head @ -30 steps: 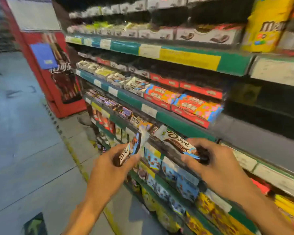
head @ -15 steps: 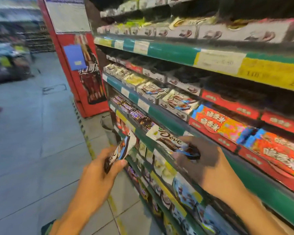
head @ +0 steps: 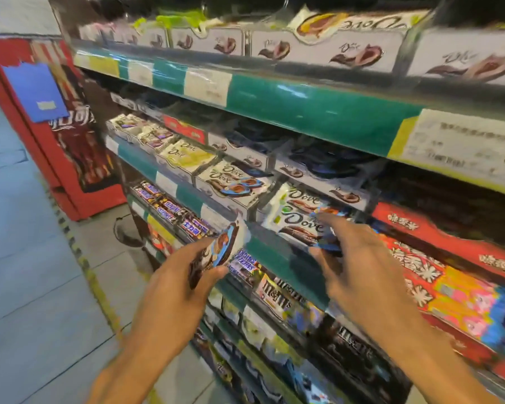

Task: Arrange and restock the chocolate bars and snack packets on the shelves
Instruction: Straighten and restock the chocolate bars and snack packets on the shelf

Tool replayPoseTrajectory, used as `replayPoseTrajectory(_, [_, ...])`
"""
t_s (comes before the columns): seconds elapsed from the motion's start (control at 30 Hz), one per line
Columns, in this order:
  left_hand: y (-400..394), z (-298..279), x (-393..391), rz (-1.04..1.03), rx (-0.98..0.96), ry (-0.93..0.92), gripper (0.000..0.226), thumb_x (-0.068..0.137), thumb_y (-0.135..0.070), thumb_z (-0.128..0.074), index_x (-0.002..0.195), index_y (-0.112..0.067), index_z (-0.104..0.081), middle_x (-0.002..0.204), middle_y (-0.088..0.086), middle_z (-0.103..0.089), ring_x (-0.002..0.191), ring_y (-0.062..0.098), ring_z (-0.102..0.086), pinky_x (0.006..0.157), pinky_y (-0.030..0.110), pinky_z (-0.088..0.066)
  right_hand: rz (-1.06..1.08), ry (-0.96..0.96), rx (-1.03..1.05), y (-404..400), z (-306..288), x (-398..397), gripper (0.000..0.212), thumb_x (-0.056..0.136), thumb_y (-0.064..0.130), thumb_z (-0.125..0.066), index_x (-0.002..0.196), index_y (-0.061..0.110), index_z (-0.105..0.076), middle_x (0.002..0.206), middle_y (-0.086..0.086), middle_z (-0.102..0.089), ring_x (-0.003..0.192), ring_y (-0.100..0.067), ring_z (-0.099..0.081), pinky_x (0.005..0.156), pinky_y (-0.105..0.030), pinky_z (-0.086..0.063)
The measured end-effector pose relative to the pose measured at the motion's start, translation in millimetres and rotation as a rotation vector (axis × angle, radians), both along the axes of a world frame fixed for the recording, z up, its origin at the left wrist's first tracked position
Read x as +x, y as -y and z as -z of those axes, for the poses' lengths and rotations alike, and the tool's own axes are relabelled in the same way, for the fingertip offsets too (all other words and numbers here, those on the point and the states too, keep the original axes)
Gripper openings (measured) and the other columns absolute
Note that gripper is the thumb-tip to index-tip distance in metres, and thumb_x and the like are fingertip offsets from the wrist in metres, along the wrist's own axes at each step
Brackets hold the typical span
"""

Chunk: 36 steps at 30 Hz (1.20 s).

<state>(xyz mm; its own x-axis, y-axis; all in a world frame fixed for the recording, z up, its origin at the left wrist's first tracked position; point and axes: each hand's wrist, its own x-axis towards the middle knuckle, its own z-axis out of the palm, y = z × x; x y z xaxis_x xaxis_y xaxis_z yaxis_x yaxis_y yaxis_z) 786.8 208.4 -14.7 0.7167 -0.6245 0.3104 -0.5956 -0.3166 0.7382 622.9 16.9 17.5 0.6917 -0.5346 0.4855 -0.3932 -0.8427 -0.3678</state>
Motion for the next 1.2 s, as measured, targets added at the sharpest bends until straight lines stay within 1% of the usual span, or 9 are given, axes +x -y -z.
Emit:
replayPoseTrajectory(0.1, [20.5, 1.4, 33.5, 0.153, -0.006, -0.011, 0.037, 0.088, -0.062, -0.051, 0.122, -0.048, -0.054, 0.108, -0.024, -0.064, 0.099, 0.004, -0.061, 0.087, 0.033, -0.053, 0.097, -0.029, -0.107, 3.8, 5.7, 21.4, 0.044, 0.085, 0.015, -0.073, 0.127, 0.018, -0.058, 0.099, -0.002, -0.064, 0.094, -0.028, -0.056, 0.075, -0.039, -0.045])
replayPoseTrajectory(0.2, [37.3, -0.4, 67.9, 0.208, -0.026, 0.034, 0.047, 0.086, -0.059, -0.056, 0.129, -0.039, -0.056, 0.107, -0.032, -0.058, 0.096, -0.008, -0.059, 0.079, 0.002, -0.043, 0.208, -0.068, -0.181, 4.0, 9.9, 41.0, 0.036, 0.087, 0.016, -0.069, 0.123, 0.018, -0.061, 0.106, -0.002, -0.068, 0.099, -0.028, -0.057, 0.078, -0.038, -0.043])
replayPoseTrajectory(0.4, [59.2, -6.4, 122.7, 0.428, 0.084, 0.027, 0.054, 0.078, -0.069, -0.046, 0.131, -0.060, -0.039, 0.128, -0.014, -0.057, 0.104, 0.017, -0.061, 0.092, 0.044, -0.053, 0.485, -0.092, -0.261, -12.7, 21.9, 73.0, 0.030, 0.087, 0.012, -0.063, 0.116, 0.015, -0.071, 0.121, -0.008, -0.063, 0.106, -0.032, -0.057, 0.088, -0.045, -0.049])
replayPoseTrajectory(0.5, [69.2, -7.7, 134.8, 0.493, 0.061, 0.038, 0.057, 0.074, -0.068, -0.045, 0.130, -0.054, -0.044, 0.123, -0.020, -0.056, 0.088, 0.011, -0.058, 0.091, 0.038, -0.053, 0.568, -0.151, -0.268, -30.0, 29.4, 85.2, 0.036, 0.094, 0.017, -0.056, 0.128, 0.011, -0.064, 0.129, -0.012, -0.061, 0.120, -0.036, -0.056, 0.098, -0.048, -0.048])
replayPoseTrajectory(0.67, [76.9, -9.3, 148.5, 0.570, 0.044, 0.079, 0.057, 0.076, -0.064, -0.046, 0.130, -0.045, -0.048, 0.122, -0.018, -0.055, 0.102, 0.008, -0.056, 0.090, 0.027, -0.047, 0.665, -0.342, -0.200, -51.5, 31.6, 105.3, 0.066, 0.103, 0.054, -0.030, 0.154, 0.013, -0.030, 0.160, -0.011, -0.027, 0.151, -0.025, -0.017, 0.122, -0.045, -0.021])
replayPoseTrajectory(0.8, [81.8, -19.3, 151.3, 0.622, 0.062, 0.187, 0.053, 0.082, -0.060, -0.045, 0.133, -0.044, -0.046, 0.133, -0.015, -0.053, 0.119, 0.017, -0.049, 0.100, 0.040, -0.043, 0.677, -0.422, -0.139, -35.8, 23.7, 114.6, 0.089, 0.093, 0.076, -0.023, 0.158, 0.016, -0.015, 0.165, -0.008, -0.013, 0.153, -0.022, -0.003, 0.125, -0.041, -0.006])
replayPoseTrajectory(0.9, [88.7, -24.2, 153.7, 0.647, 0.109, 0.291, 0.058, 0.084, -0.059, -0.039, 0.137, -0.038, -0.047, 0.137, -0.010, -0.051, 0.122, 0.015, -0.039, 0.103, 0.043, -0.038, 0.676, -0.461, -0.095, -21.8, 13.2, 116.8, 0.102, 0.083, 0.087, -0.023, 0.158, 0.017, -0.015, 0.163, -0.004, -0.021, 0.152, -0.022, -0.010, 0.125, -0.040, -0.001])
replayPoseTrajectory(1.03, [100.3, -24.1, 157.3, 0.679, 0.064, 0.427, 0.056, 0.086, -0.053, -0.043, 0.131, -0.024, -0.058, 0.125, -0.002, -0.061, 0.114, 0.018, -0.045, 0.094, 0.047, -0.045, 0.689, -0.416, -0.079, -28.0, 9.2, 119.4, 0.106, 0.080, 0.089, -0.027, 0.157, 0.017, -0.018, 0.163, -0.008, -0.019, 0.152, -0.025, -0.009, 0.121, -0.035, 0.004])
replayPoseTrajectory(1.2, [117.4, -26.2, 156.0, 0.731, 0.097, 0.548, 0.053, 0.086, -0.044, -0.053, 0.134, -0.023, -0.056, 0.126, -0.002, -0.062, 0.118, 0.023, -0.049, 0.098, 0.045, -0.044, 0.665, -0.405, -0.088, -39.3, 22.4, 117.5, 0.104, 0.083, 0.087, -0.029, 0.159, 0.017, -0.012, 0.166, -0.003, -0.005, 0.153, -0.017, 0.004, 0.124, -0.037, 0.000])
